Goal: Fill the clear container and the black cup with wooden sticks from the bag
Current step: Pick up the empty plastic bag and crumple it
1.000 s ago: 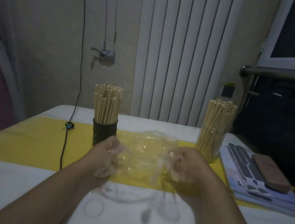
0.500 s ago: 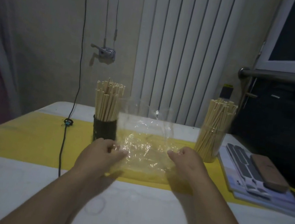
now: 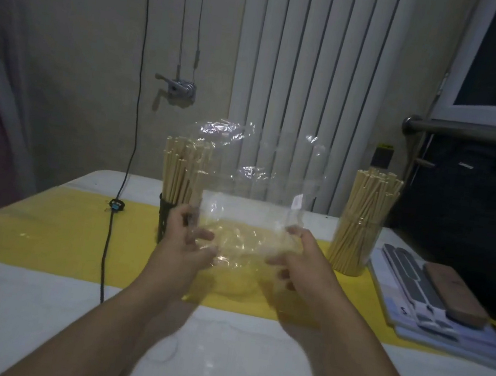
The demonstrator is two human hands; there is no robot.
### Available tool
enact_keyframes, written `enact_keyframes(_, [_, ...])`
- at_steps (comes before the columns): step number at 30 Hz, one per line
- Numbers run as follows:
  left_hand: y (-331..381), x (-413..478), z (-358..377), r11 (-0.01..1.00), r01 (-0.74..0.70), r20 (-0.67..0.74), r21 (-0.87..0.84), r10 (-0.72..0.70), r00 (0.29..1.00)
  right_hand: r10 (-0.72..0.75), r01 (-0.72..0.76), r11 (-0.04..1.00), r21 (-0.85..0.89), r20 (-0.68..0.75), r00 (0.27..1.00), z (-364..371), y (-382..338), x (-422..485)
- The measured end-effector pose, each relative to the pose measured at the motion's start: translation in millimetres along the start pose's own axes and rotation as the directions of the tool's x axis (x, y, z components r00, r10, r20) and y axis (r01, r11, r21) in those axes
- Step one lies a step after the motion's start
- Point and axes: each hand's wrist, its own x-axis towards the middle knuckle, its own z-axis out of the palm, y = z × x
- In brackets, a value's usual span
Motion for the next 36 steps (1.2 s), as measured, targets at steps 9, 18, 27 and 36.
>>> enact_keyframes(9, [12,-5,8,0.988,-0.13,0.035,-0.078,0.133,0.99,-0.177,-0.012,0.921,0.39,0.446,0.877,37,-26,-31])
enact_keyframes(18, [13,-5,8,0.954,-0.21,0.018,0.213,0.211,0.977,-0.045,0.122,0.902,0.413,-0.193,0.98,51,-41,-32])
enact_keyframes(27, [18,-13,18,0.969,-0.028,0.196,-0.246,0.078,0.978,-0.058,0.059,0.984,0.168,-0.013,0.998,46,-37,-29])
enact_keyframes(36, [13,-6,8,0.971,-0.097,-0.269,-0.216,0.036,0.962,-0.414,0.379,0.898,-0.224,-0.134,0.9,49,-39,-46])
